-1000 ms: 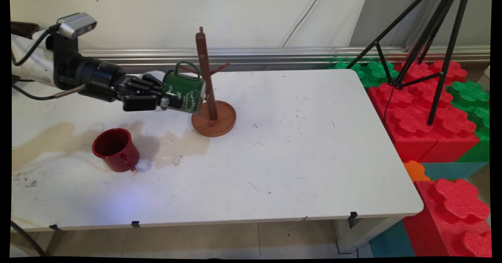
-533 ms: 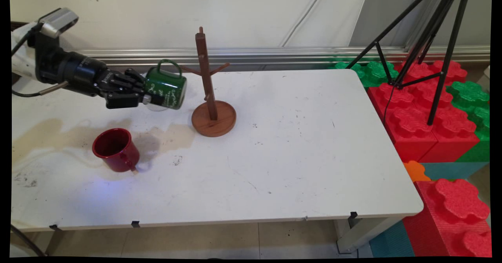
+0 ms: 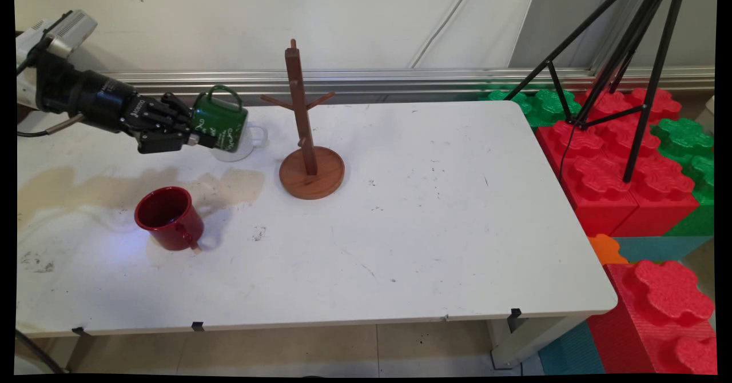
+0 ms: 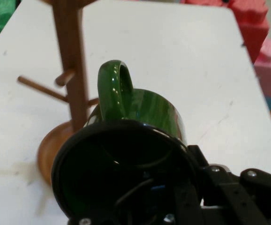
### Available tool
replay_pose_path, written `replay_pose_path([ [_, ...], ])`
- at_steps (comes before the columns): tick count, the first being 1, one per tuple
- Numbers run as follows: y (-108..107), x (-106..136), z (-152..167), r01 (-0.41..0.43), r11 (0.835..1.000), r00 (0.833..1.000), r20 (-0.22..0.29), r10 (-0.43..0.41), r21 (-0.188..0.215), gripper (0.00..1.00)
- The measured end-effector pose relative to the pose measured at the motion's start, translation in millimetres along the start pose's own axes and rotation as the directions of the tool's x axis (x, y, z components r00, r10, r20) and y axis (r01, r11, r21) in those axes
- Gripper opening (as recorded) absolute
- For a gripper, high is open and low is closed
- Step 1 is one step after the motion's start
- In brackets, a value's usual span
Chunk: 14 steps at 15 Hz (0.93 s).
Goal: Place the picked object on the table
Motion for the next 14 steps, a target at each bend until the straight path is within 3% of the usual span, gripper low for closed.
replay_pose_path([
  [7,-16,-24,-23,-0.107,0.993,0.986,0.132,0.1,0.047,0.0],
  [14,-26,-45,-36,-0.225,0.973,0.944,0.259,0.205,0.053,0.0],
])
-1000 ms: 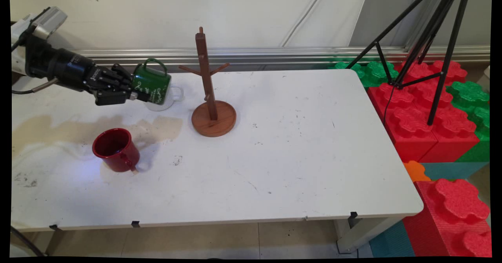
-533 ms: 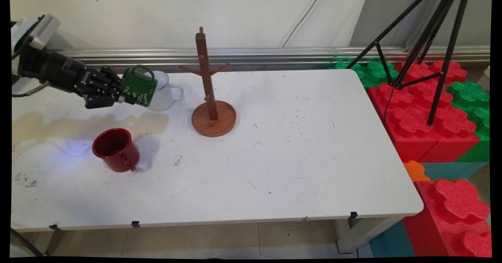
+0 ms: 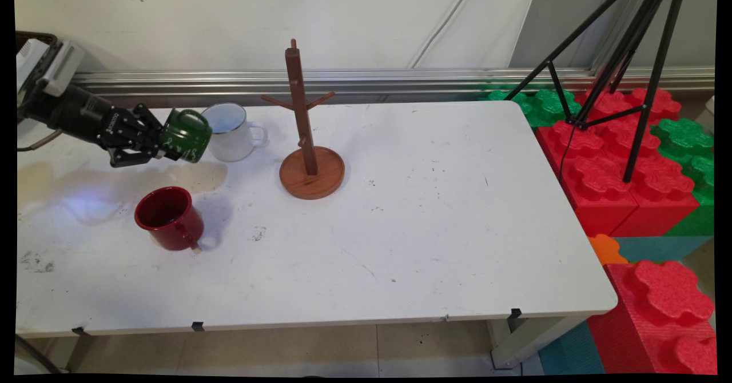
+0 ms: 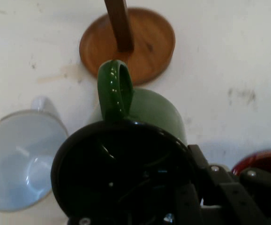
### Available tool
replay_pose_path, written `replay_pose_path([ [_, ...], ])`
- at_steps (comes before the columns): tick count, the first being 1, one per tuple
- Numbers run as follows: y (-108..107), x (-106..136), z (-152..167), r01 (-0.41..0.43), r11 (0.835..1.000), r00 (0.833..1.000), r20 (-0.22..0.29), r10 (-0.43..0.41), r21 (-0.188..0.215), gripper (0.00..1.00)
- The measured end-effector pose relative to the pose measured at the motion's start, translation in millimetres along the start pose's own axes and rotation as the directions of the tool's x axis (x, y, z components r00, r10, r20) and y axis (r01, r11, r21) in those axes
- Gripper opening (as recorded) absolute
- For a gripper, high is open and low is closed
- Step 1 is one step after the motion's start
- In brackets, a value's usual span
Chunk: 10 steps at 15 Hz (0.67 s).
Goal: Place the picked object on the table
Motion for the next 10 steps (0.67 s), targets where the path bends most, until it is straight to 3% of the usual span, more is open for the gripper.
replay_pose_path([
  [4,-2,-11,-1,-0.069,0.998,0.996,0.056,0.068,0.004,0.0],
  [10,-6,-25,0,-0.185,0.983,0.974,0.133,0.184,-0.005,0.0],
])
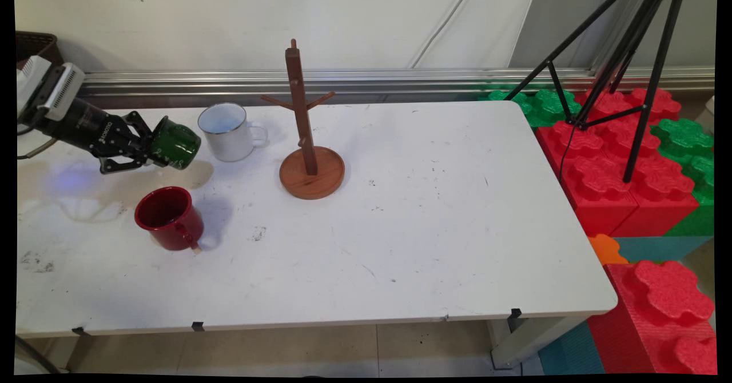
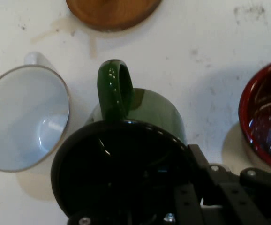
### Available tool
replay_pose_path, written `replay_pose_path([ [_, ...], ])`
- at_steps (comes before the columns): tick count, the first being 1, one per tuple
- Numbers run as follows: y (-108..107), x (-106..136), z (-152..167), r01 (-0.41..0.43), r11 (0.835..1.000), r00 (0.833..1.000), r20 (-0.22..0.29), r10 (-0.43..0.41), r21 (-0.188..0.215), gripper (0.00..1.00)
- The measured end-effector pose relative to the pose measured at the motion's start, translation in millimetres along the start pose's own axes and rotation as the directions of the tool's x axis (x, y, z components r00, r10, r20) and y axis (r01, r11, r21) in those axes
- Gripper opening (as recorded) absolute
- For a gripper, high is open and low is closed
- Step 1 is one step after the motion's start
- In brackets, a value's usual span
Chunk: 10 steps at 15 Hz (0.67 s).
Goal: Place the picked object on the table
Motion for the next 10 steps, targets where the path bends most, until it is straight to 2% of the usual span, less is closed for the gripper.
replay_pose_path([
  [10,1,-9,25,-0.086,0.996,0.994,0.072,0.087,-0.016,0.0],
])
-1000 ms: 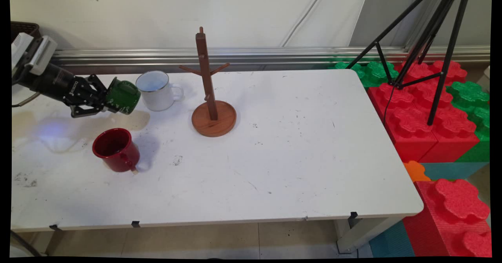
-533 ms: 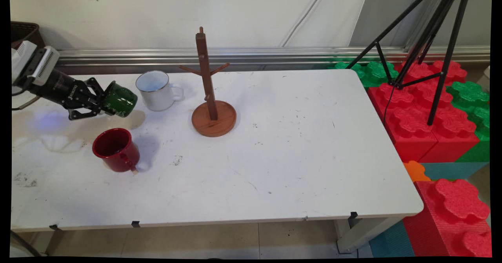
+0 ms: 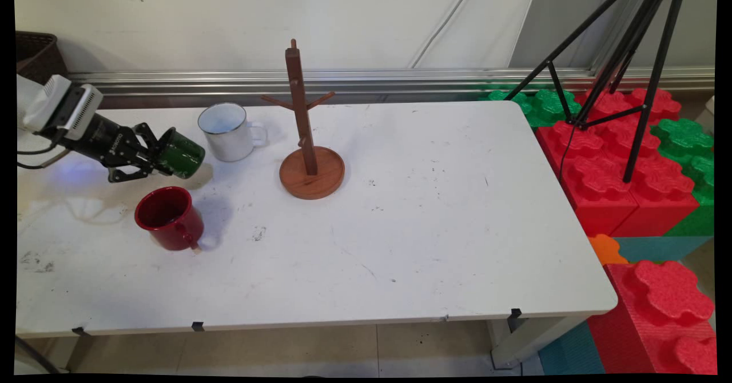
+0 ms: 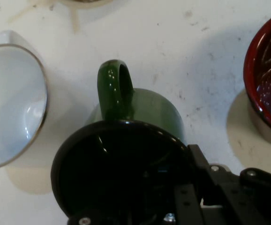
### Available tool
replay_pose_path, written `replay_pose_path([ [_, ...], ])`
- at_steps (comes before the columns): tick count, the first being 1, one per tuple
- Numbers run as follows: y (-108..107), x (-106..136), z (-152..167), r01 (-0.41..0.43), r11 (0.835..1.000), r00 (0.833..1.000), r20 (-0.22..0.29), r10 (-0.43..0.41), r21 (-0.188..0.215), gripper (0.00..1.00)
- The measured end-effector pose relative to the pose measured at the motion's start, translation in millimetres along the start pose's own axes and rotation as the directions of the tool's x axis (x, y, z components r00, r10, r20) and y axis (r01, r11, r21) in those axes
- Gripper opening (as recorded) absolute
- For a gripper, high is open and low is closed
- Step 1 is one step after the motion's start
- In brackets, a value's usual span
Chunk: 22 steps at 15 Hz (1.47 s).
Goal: Place the picked object on the table
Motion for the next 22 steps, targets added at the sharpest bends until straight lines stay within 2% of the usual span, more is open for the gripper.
replay_pose_path([
  [8,1,-1,23,-0.009,1.0,0.999,0.037,0.009,-0.009,0.0],
  [18,2,-5,36,-0.007,1.0,0.998,0.064,0.008,-0.013,0.0],
  [19,1,-5,37,-0.008,1.0,0.998,0.064,0.009,-0.013,1.0],
  [22,-1,-6,38,-0.011,1.0,0.998,0.063,0.012,-0.013,1.0],
])
